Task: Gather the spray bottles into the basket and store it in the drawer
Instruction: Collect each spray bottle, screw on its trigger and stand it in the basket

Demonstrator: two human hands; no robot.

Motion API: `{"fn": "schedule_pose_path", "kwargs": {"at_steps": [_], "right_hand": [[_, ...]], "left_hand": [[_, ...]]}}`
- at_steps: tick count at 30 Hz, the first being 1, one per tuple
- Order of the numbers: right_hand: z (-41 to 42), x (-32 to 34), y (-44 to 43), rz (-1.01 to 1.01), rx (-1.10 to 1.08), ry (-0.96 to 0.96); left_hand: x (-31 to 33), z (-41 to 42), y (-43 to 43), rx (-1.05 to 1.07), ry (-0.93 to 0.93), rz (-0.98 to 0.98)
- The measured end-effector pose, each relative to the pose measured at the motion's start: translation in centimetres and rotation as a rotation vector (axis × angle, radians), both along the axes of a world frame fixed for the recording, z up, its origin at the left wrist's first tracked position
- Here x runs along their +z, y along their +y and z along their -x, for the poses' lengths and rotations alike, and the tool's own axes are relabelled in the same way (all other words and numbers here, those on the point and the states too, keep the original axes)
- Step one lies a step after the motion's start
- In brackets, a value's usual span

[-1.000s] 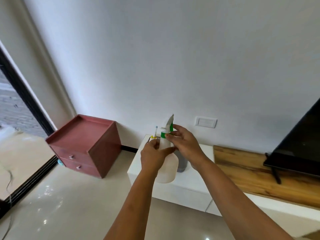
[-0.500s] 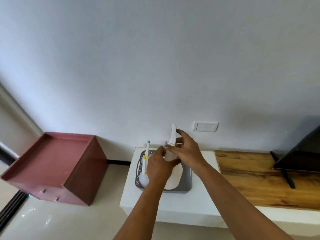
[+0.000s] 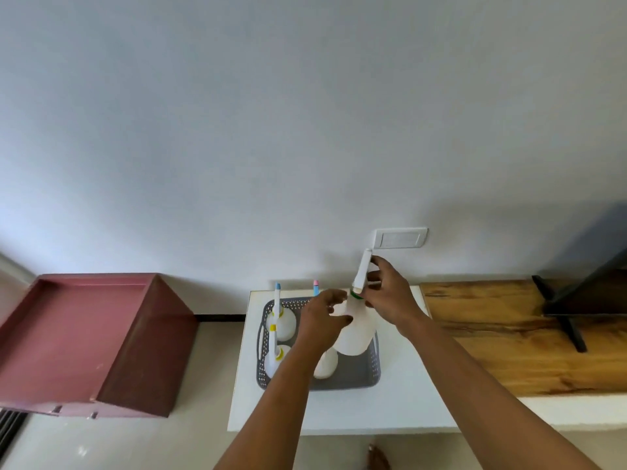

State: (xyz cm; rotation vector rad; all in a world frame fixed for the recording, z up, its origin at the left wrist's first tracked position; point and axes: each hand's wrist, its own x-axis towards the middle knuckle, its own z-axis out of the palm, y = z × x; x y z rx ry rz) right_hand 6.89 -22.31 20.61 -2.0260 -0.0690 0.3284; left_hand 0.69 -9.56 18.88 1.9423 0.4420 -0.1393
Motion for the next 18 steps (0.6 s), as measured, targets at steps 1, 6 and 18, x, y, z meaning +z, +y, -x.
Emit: {"fn": "schedule_pose_path", "kwargs": {"at_steps": [1,6,18], "right_hand": [[-1.0,-0.7,-0.2,0.004,-0.007,0.011],[-5.1,-4.1,-1.1,0.039,-0.027,0.036],[-10.4,-13.7,-1.2,0.226,0.228,0.044]], "left_hand": [[-0.5,-0.7,0.4,-0.005,0.037,0.011],[-3.3,-3.7,1.6,0.041,0.19,0.043],[-9.6,-7.7,1.7,0.224,0.383,0.043]]}}
